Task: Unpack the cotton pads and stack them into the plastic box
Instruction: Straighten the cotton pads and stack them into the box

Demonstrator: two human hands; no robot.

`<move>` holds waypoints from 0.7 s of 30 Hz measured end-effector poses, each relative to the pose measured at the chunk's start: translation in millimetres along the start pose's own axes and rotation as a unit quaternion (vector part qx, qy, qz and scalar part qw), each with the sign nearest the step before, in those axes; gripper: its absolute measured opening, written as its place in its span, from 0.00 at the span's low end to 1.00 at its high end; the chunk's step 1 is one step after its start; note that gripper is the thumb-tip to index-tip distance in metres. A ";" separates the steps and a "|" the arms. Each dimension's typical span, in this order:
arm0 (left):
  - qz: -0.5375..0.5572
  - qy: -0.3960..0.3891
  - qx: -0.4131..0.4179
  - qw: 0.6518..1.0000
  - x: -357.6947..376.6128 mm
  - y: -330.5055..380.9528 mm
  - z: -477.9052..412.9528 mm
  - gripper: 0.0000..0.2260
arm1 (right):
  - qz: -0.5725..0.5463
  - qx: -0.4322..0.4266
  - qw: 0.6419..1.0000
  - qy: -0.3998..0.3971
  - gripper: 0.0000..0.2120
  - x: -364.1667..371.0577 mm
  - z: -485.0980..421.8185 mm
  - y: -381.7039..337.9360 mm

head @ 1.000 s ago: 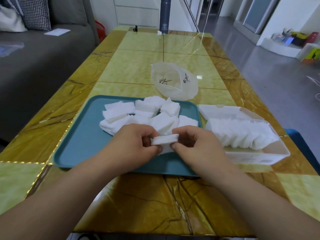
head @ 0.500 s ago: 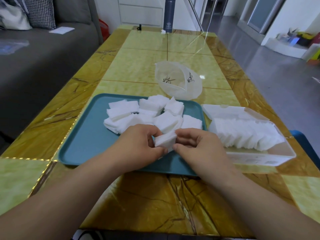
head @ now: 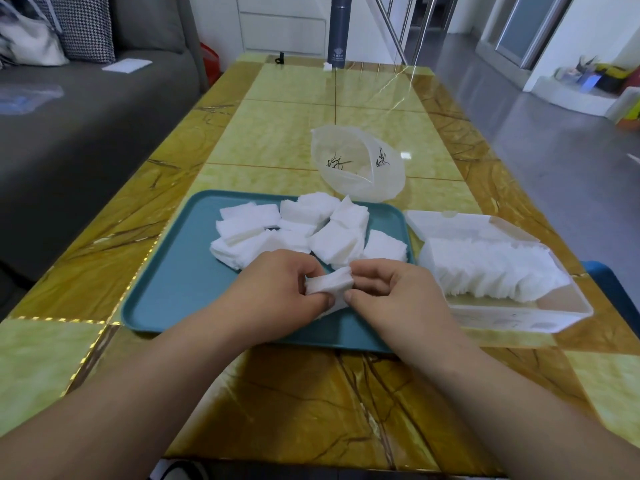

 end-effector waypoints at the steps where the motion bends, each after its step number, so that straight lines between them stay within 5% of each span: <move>1: -0.001 0.000 0.003 1.000 -0.3 0.2 -0.4 0.08 | 0.003 0.000 1.000 0.003 0.22 -0.1 -0.8 0.3; 13: -0.023 0.049 0.022 0.998 1.4 11.7 -11.2 0.12 | 0.111 -0.037 0.992 0.037 0.04 -14.3 6.6 -4.0; 21: -0.128 0.055 0.030 0.990 13.7 13.5 -31.6 0.30 | 0.065 -0.035 0.996 0.056 0.05 -18.9 8.0 -0.8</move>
Point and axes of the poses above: each hand's wrist, its own z-axis away from the middle knuckle, its own x-axis out of the palm, y = z × x, the point moved 2 cm from there along -z, towards the middle knuckle, and after that the axes turned 12 degrees about -y, right-handed, at the moved point
